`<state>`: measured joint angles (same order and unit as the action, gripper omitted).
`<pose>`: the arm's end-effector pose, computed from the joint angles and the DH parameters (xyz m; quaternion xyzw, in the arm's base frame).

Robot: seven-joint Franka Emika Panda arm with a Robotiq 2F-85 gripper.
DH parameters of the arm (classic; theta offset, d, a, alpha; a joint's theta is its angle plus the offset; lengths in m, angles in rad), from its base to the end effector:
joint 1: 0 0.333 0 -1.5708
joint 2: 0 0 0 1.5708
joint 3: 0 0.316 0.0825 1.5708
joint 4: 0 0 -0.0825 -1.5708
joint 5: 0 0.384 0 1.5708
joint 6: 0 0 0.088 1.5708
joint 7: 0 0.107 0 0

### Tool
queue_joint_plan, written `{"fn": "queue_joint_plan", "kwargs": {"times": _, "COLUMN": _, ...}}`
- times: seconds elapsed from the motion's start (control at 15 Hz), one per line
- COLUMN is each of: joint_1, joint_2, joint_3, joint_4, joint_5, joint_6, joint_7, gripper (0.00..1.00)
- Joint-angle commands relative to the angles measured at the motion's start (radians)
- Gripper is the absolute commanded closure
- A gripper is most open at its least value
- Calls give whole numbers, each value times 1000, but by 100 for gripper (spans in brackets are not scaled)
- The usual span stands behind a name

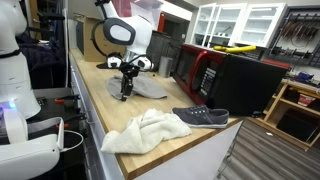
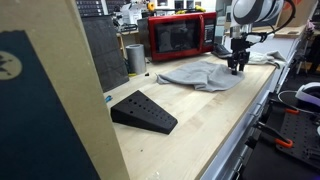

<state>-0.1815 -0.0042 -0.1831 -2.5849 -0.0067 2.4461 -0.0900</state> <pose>0.4000 -0.1526 0.2502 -0.9887 0.1338 0.0659 0.0136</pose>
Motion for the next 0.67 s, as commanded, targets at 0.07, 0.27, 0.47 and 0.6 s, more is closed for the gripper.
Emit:
{"fn": "queue_joint_plan", "kwargs": {"times": 0.07, "joint_1": -12, "joint_2": -39, "joint_3": -8, "joint_4": -13, "joint_5": 25, "joint_6": -1, "joint_7": 3, "gripper": 86}}
{"fn": "queue_joint_plan", "kwargs": {"times": 0.27, "joint_1": -23, "joint_2": -83, "joint_3": -15, "joint_4": -30, "joint_5": -21, "joint_6": -7, "joint_7": 46, "gripper": 100}}
{"fn": "queue_joint_plan", "kwargs": {"times": 0.47, "joint_1": -52, "joint_2": -145, "joint_3": -32, "joint_4": -54, "joint_5": -121, "joint_6": -14, "joint_7": 130, "gripper": 99}}
{"fn": "queue_joint_plan", "kwargs": {"times": 0.6, "joint_1": -84, "joint_2": -187, "joint_3": -40, "joint_4": -67, "joint_5": -212, "joint_6": -21, "joint_7": 200, "gripper": 99}}
